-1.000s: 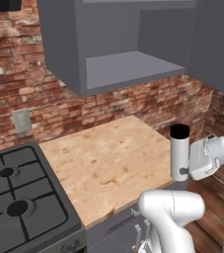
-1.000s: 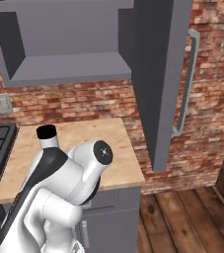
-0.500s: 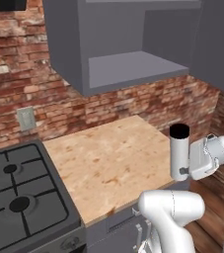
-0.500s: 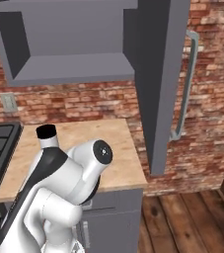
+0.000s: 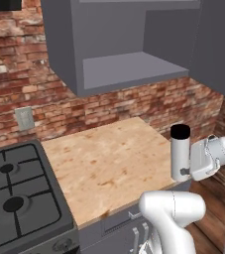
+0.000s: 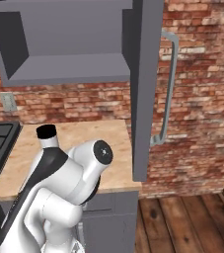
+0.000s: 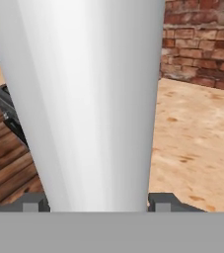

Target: Pick the beer, water bottle from the counter and place them in the open cabinet.

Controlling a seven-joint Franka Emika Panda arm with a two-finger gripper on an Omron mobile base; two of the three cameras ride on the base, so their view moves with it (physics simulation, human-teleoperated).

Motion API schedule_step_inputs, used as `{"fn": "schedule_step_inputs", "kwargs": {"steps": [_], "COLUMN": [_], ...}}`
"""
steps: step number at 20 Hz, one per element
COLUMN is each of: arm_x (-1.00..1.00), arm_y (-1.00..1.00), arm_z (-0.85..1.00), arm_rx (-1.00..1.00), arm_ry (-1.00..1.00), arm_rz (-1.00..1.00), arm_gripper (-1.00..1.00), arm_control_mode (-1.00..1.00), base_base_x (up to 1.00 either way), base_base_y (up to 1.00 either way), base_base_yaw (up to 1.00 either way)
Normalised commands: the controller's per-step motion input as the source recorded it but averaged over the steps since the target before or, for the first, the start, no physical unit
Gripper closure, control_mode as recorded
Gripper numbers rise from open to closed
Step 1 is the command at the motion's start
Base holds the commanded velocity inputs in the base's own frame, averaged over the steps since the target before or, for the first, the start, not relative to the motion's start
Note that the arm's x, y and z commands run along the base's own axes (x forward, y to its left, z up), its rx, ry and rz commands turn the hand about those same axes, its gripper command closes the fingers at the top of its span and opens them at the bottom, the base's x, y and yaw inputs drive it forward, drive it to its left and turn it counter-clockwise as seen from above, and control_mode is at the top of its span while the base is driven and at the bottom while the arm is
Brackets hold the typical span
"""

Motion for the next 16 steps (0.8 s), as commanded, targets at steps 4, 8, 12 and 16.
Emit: {"fn": "schedule_step_inputs", "kwargs": {"steps": [4, 8, 12, 16], "arm_x": [0.0, 0.0, 0.0, 0.0], "arm_y": [0.0, 0.0, 0.0, 0.0], "arm_z": [0.0, 0.0, 0.0, 0.0], "arm_rx": [0.0, 0.0, 0.0, 0.0], "arm_ry": [0.0, 0.0, 0.0, 0.0], "arm_rz": [0.0, 0.0, 0.0, 0.0], "arm_gripper": [1.0, 1.0, 1.0, 1.0], "arm_control_mode": [1.0, 1.0, 1.0, -1.0], "base_base_x": [0.0, 0.0, 0.0, 0.0], "base_base_y": [0.0, 0.0, 0.0, 0.0], "base_base_yaw": [0.0, 0.0, 0.0, 0.0]}}
